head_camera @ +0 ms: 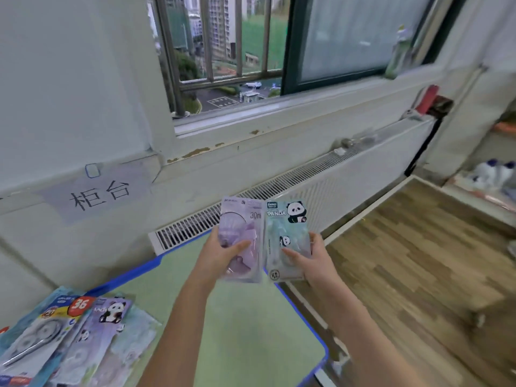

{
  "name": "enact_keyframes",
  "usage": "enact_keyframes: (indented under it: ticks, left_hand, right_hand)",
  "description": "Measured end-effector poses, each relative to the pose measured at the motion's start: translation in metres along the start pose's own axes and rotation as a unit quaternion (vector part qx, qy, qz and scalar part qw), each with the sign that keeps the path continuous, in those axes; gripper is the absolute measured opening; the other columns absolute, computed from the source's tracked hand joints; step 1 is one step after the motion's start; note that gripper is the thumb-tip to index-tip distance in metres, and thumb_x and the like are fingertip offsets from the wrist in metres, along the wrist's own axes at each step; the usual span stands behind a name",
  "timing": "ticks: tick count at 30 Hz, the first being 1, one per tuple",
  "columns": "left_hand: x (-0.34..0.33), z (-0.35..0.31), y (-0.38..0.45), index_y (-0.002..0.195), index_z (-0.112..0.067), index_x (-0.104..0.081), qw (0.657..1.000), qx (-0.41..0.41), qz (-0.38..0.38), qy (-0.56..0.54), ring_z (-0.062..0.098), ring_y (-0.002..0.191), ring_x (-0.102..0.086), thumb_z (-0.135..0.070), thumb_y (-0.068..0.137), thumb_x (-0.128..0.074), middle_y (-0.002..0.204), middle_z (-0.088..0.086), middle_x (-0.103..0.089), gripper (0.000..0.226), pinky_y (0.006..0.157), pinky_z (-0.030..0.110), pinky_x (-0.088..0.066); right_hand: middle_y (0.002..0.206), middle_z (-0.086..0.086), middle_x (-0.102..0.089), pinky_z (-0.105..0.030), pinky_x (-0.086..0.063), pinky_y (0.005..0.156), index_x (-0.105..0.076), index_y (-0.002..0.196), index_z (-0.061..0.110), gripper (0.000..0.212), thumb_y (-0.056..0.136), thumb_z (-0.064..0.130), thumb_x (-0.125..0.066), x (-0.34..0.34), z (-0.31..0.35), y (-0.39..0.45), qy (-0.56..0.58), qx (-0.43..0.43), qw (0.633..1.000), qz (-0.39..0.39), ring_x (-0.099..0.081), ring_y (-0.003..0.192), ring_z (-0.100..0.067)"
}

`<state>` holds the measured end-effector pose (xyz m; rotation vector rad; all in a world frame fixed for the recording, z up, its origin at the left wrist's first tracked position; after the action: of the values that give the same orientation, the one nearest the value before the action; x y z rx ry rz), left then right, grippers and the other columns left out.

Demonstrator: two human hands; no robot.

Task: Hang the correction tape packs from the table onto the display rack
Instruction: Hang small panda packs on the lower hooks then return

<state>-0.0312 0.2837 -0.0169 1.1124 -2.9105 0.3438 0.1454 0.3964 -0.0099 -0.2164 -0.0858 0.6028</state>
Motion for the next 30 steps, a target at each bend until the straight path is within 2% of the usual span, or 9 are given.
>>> enact_keyframes:
  ticks: [3, 5, 7, 10, 12, 18, 22, 25, 30]
  left_hand:
    - [-0.069, -0.024, -0.032, 0.108, -0.011, -0.059, 0.998, -0.034, 0.054, -0.004, 0.021, 0.087, -0.070, -0.018, 0.076, -0.081, 0.100, 0.011, -0.071, 0.040, 0.070, 0.027, -0.053]
    - [-0.119, -0.041, -0.064, 0.105, -0.015, -0.060, 0.994, -0.058, 0.093, -0.016, 0.008, 0.076, -0.071, -0.012, 0.082, -0.075, 0.090, 0.002, -0.072, 0.028, 0.061, 0.017, -0.052]
    - [-0.169, -0.054, -0.097, 0.101, -0.024, -0.059, 0.987, -0.078, 0.140, -0.021, 0.002, 0.076, -0.069, -0.014, 0.082, -0.073, 0.088, -0.009, -0.070, 0.026, 0.059, 0.011, -0.049]
    - [-0.245, -0.068, -0.145, 0.116, -0.024, -0.059, 0.970, -0.089, 0.226, -0.017, 0.018, 0.104, -0.066, -0.036, 0.069, -0.082, 0.110, -0.002, -0.070, 0.053, 0.085, 0.029, -0.054]
    - [-0.294, -0.078, -0.179, 0.123, -0.020, -0.058, 0.957, -0.097, 0.274, -0.016, 0.023, 0.104, -0.067, -0.041, 0.065, -0.083, 0.113, 0.002, -0.070, 0.067, 0.093, 0.044, -0.052]
    - [-0.434, -0.098, -0.282, 0.113, -0.016, -0.063, 0.908, -0.130, 0.399, -0.010, 0.020, 0.093, -0.071, -0.028, 0.071, -0.079, 0.103, 0.003, -0.073, 0.047, 0.082, 0.037, -0.057]
    - [-0.520, -0.103, -0.348, 0.099, -0.020, -0.065, 0.877, -0.141, 0.457, -0.031, 0.008, 0.082, -0.068, -0.019, 0.081, -0.073, 0.088, -0.009, -0.073, 0.020, 0.066, 0.019, -0.051]
    - [-0.583, -0.102, -0.391, 0.098, -0.021, -0.067, 0.855, -0.146, 0.498, -0.020, 0.013, 0.090, -0.068, -0.023, 0.087, -0.068, 0.094, -0.005, -0.073, 0.012, 0.079, 0.030, -0.053]
    - [-0.693, -0.100, -0.452, 0.103, -0.016, -0.064, 0.813, -0.146, 0.563, -0.017, 0.020, 0.096, -0.068, -0.025, 0.093, -0.061, 0.100, 0.003, -0.072, 0.014, 0.088, 0.040, -0.052]
  right_hand:
    - [0.104, 0.001, -0.066, -0.022, -0.056, 0.067, -0.047, 0.114, 0.026, 0.040, 0.084, 0.013, -0.071, 0.074, 0.012, -0.047, 0.002, 0.043, 0.998, -0.048, -0.067, 0.084, -0.011]
    - [0.109, 0.001, -0.067, -0.034, -0.057, 0.082, -0.049, 0.109, 0.032, 0.037, 0.085, 0.014, -0.070, 0.123, 0.015, -0.082, 0.018, 0.050, 0.996, -0.075, -0.068, 0.092, -0.017]
    - [0.112, 0.001, -0.066, -0.040, -0.056, 0.084, -0.047, 0.111, 0.032, 0.036, 0.086, 0.015, -0.068, 0.170, 0.020, -0.124, 0.019, 0.060, 0.991, -0.115, -0.068, 0.097, -0.019]
    - [0.108, 0.006, -0.065, -0.024, -0.056, 0.066, -0.042, 0.117, 0.032, 0.039, 0.089, 0.017, -0.064, 0.242, 0.026, -0.190, 0.016, 0.083, 0.977, -0.195, -0.068, 0.090, -0.012]
    - [0.107, 0.006, -0.064, -0.025, -0.056, 0.067, -0.042, 0.117, 0.033, 0.039, 0.089, 0.017, -0.064, 0.289, 0.028, -0.234, 0.019, 0.092, 0.963, -0.252, -0.067, 0.089, -0.011]
    - [0.109, 0.005, -0.065, -0.037, -0.056, 0.084, -0.047, 0.119, 0.027, 0.042, 0.085, 0.021, -0.070, 0.410, 0.026, -0.360, 0.045, 0.122, 0.903, -0.409, -0.066, 0.096, -0.015]
    - [0.106, 0.002, -0.067, -0.033, -0.056, 0.083, -0.053, 0.110, 0.024, 0.032, 0.084, 0.023, -0.071, 0.476, 0.016, -0.436, 0.067, 0.134, 0.859, -0.490, -0.067, 0.094, -0.014]
    - [0.105, 0.001, -0.068, -0.021, -0.053, 0.069, -0.055, 0.107, 0.021, 0.026, 0.086, 0.020, -0.069, 0.524, 0.006, -0.485, 0.074, 0.141, 0.829, -0.536, -0.067, 0.089, -0.010]
    - [0.108, 0.000, -0.068, -0.022, -0.052, 0.073, -0.055, 0.105, 0.022, 0.022, 0.087, 0.017, -0.067, 0.611, -0.008, -0.541, 0.085, 0.148, 0.786, -0.595, -0.066, 0.094, -0.014]
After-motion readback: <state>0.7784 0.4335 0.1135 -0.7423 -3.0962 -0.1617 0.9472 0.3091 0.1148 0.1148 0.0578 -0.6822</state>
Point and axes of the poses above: each hand's wrist, its own y-axis towards the middle knuckle, its own x-axis out of the back of the hand, z = x × y, the point moved 3 cm from there along y, towards the middle knuckle
